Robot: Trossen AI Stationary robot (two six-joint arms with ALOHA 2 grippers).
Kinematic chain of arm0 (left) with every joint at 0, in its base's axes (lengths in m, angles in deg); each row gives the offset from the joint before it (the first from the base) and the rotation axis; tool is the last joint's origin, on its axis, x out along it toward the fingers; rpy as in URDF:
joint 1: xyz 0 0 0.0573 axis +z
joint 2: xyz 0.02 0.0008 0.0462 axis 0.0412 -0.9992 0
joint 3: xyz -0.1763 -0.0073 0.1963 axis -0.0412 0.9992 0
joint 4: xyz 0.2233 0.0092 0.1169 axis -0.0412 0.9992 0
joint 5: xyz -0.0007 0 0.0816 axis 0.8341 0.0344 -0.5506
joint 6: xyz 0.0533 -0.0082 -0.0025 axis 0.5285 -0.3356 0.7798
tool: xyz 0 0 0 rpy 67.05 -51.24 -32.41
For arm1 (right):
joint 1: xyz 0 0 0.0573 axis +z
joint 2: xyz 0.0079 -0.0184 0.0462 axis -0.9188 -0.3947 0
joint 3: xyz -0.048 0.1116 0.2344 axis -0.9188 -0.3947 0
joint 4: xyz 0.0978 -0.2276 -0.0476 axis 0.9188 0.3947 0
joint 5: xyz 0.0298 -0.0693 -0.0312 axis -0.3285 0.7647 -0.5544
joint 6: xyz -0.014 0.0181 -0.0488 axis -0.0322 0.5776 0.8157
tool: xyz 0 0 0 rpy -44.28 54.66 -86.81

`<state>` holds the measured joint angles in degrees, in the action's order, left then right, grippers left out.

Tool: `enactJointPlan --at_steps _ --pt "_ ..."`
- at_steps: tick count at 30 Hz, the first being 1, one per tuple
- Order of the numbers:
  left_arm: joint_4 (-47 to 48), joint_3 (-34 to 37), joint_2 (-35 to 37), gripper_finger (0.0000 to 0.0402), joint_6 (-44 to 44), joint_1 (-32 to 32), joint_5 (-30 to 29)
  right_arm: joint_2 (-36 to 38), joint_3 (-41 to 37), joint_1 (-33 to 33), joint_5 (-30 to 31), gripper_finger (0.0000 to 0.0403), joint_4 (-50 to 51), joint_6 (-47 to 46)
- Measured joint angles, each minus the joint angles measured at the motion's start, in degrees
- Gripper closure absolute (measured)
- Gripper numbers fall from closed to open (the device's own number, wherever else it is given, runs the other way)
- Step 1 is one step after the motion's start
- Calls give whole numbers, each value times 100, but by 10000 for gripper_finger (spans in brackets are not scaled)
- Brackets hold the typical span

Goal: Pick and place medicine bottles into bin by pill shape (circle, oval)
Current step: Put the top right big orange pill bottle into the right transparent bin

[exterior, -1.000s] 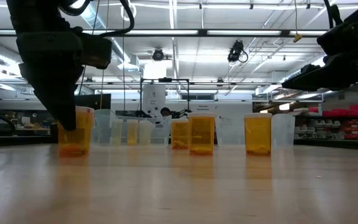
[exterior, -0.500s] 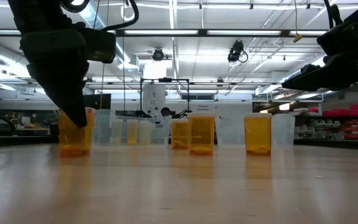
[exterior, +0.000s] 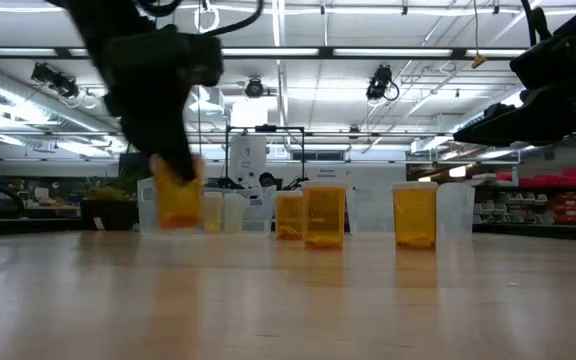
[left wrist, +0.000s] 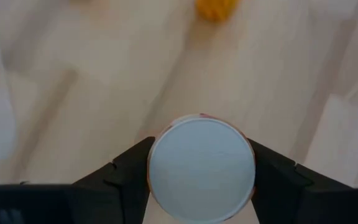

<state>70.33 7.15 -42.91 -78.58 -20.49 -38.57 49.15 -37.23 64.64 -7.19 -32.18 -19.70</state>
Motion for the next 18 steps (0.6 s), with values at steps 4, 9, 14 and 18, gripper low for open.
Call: enactJointPlan --at_steps 4,9,14,18 --pt "12 -328 -2 179 576 489 121 -2 1 0 0 148 0 2" --pt "92 -833 -309 180 1371 1074 481 -2 1 0 1 148 0 0" --pt "317 -1563 -866 177 2126 1550 817 -6 0 1 1 148 7 0" --pt "711 -2160 -1322 180 2530 1822 1079 -17 0 0 2 148 13 0"
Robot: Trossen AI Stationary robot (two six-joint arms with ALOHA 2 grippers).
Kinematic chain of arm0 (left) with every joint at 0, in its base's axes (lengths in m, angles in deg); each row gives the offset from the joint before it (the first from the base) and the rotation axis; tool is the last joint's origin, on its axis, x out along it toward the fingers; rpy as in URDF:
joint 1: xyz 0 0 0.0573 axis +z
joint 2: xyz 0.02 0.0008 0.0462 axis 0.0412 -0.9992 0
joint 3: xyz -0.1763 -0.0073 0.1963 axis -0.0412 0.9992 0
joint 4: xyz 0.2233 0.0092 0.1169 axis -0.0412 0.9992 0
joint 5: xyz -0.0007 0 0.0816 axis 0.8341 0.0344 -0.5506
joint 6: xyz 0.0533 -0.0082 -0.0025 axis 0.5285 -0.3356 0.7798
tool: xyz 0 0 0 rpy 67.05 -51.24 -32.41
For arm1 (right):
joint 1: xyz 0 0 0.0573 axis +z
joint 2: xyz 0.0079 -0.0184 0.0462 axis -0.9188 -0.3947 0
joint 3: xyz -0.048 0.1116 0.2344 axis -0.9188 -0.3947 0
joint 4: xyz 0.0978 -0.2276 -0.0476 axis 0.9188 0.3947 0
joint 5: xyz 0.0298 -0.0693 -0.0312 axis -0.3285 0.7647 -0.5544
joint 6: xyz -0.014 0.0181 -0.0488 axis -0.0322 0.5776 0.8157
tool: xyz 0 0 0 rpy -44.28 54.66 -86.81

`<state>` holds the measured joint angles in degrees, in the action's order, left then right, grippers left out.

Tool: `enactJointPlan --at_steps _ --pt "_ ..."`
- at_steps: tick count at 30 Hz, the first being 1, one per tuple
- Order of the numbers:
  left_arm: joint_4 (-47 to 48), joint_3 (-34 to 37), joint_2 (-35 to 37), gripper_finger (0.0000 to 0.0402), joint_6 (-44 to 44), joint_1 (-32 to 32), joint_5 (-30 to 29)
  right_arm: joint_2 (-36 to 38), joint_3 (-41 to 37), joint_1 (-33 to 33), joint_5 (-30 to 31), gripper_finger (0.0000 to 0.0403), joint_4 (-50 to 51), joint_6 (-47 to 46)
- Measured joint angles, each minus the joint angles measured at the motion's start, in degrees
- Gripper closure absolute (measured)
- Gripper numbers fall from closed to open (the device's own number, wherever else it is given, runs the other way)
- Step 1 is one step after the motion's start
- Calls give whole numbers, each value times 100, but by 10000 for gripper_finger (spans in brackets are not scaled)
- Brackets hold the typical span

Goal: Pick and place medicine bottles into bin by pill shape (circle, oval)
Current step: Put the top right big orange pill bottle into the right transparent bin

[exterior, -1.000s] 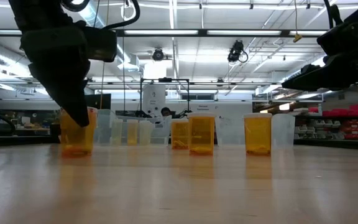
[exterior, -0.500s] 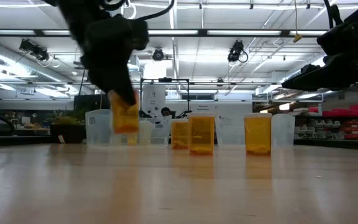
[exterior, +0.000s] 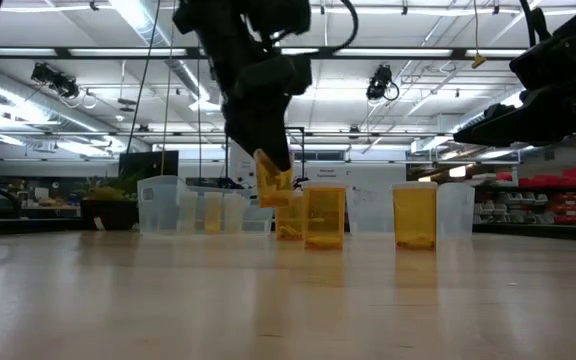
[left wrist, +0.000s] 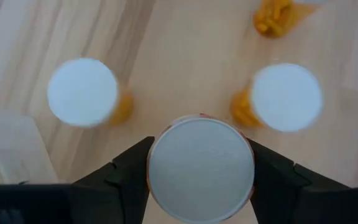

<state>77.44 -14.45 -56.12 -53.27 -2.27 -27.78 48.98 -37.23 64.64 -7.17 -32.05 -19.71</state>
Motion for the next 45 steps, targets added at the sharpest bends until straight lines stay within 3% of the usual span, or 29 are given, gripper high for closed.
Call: enactJointPlan --at_steps 10,23,37,45 --pt "260 -928 -606 178 822 301 202 0 2 0 -2 148 -2 0" --pt "-400 -1479 -1340 177 1396 542 421 0 0 0 -1 148 -7 0" --pt "358 -3441 -2580 180 1936 709 554 0 0 0 -2 148 -9 1" --pt "793 -3574 -2896 172 2081 780 694 0 0 0 -2 148 -9 0"
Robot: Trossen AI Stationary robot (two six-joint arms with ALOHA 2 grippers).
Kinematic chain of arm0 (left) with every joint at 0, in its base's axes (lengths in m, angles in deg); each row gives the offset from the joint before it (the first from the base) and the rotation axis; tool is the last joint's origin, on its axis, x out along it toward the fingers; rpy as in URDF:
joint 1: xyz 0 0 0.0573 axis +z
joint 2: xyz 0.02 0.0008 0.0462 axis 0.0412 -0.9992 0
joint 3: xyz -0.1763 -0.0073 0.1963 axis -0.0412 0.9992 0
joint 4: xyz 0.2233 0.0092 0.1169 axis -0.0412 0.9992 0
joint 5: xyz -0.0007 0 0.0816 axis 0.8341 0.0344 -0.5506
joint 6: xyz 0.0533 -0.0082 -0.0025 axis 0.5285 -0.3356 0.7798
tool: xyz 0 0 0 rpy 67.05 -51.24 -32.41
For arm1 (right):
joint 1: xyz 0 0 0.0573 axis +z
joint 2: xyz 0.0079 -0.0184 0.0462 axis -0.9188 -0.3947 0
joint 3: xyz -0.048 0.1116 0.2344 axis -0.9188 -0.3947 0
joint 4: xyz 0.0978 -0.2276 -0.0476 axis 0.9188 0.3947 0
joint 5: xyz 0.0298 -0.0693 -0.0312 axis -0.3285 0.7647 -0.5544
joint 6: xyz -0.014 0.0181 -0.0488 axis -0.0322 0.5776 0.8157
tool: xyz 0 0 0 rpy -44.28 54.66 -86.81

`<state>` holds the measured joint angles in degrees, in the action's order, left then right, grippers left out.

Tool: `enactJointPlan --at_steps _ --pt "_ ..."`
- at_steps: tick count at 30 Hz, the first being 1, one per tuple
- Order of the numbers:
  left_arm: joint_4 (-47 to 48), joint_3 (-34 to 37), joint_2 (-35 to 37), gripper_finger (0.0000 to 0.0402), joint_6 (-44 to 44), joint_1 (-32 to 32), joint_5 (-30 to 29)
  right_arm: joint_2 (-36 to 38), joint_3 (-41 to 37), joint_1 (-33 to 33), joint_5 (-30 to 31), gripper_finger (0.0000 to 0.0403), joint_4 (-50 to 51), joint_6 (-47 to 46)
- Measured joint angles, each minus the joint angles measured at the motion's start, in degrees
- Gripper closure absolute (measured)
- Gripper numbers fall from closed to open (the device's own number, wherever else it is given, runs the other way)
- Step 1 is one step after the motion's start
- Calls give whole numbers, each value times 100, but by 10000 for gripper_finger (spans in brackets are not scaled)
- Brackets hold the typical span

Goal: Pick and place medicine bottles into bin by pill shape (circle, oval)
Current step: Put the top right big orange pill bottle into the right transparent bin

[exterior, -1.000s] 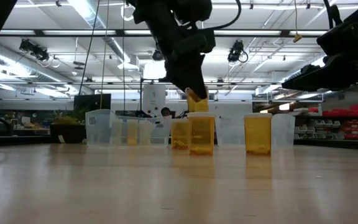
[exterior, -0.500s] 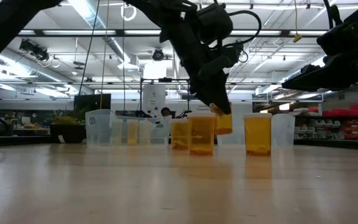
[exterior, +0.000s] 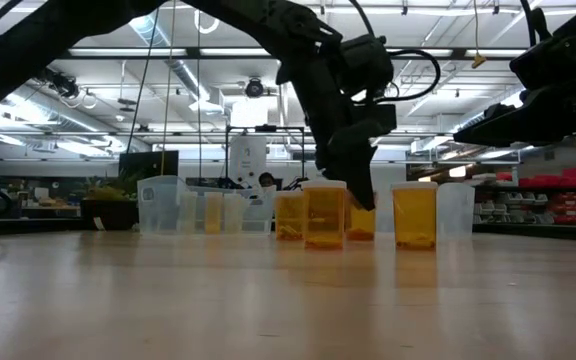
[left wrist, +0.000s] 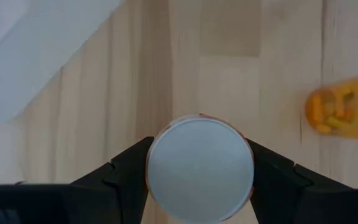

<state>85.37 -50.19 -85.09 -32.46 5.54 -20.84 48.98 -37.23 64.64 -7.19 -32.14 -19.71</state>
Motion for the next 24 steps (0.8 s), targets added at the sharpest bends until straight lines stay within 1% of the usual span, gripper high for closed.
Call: enactJointPlan --at_steps 4,9,12,16,24 --pt "-13 -4 -11 163 134 -3 6 0 0 0 1 148 -1 0" --pt "-68 -4 -11 131 368 -35 -3 0 0 0 0 148 0 0" --pt "-67 -4 43 120 652 -69 -299 0 0 0 1 148 0 0" --pt "-1 -4 315 124 929 -155 -842 0 0 0 2 148 0 0" --pt "833 -4 889 156 851 -207 -1072 0 0 0 2 148 -3 0"
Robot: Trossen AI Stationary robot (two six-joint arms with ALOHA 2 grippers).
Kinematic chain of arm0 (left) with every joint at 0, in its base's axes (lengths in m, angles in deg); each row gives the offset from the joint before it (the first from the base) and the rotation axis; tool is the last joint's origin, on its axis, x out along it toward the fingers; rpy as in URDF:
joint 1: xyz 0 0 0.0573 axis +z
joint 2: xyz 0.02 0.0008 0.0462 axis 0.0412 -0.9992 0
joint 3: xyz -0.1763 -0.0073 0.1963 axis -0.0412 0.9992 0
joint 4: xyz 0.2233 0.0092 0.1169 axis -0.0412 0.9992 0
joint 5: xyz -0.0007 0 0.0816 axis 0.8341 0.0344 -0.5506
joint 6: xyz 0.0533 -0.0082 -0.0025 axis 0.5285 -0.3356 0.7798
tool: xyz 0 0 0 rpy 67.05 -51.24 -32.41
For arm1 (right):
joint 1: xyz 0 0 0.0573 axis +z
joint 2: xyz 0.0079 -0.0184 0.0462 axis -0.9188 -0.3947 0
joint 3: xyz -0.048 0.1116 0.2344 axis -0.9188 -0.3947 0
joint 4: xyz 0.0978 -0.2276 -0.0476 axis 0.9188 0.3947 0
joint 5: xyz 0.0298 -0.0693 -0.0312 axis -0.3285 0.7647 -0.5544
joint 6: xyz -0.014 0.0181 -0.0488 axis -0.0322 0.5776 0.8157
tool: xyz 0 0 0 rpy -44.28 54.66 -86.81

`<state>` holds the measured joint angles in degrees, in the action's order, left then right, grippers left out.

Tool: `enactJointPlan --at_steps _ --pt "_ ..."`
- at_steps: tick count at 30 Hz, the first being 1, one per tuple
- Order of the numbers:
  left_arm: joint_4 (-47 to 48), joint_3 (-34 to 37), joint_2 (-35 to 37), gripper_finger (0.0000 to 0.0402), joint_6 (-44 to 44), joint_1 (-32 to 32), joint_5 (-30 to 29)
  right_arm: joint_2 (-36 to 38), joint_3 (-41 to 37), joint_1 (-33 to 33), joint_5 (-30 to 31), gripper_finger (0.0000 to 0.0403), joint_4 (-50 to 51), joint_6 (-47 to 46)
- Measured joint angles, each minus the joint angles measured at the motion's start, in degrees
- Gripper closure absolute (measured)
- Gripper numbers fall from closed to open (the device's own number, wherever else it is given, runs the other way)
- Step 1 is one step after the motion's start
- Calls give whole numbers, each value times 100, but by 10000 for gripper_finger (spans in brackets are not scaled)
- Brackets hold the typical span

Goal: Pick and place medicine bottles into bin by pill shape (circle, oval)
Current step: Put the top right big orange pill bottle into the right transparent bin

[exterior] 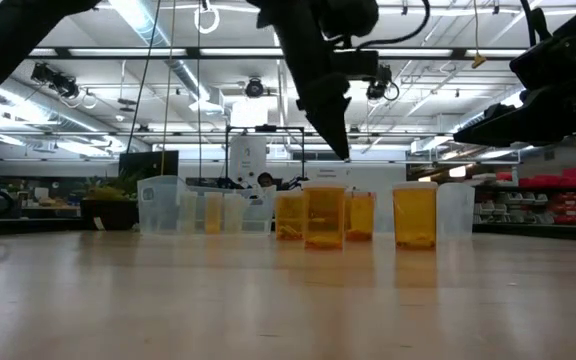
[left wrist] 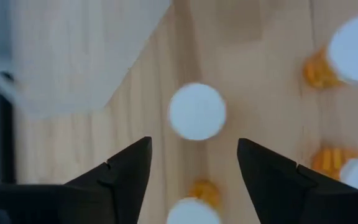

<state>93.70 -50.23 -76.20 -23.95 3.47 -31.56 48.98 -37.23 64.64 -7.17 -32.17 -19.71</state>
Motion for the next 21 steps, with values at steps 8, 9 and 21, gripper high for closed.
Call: enactJointPlan --at_steps 8,9,21 --pt "250 106 183 177 -42 -86 -93 -20 0 2 -3 148 5 2" --pt "217 191 190 179 -21 -103 -116 -21 0 0 -1 148 1 0" --pt "-813 2049 1470 191 236 -395 -120 -26 0 0 0 148 4 1"
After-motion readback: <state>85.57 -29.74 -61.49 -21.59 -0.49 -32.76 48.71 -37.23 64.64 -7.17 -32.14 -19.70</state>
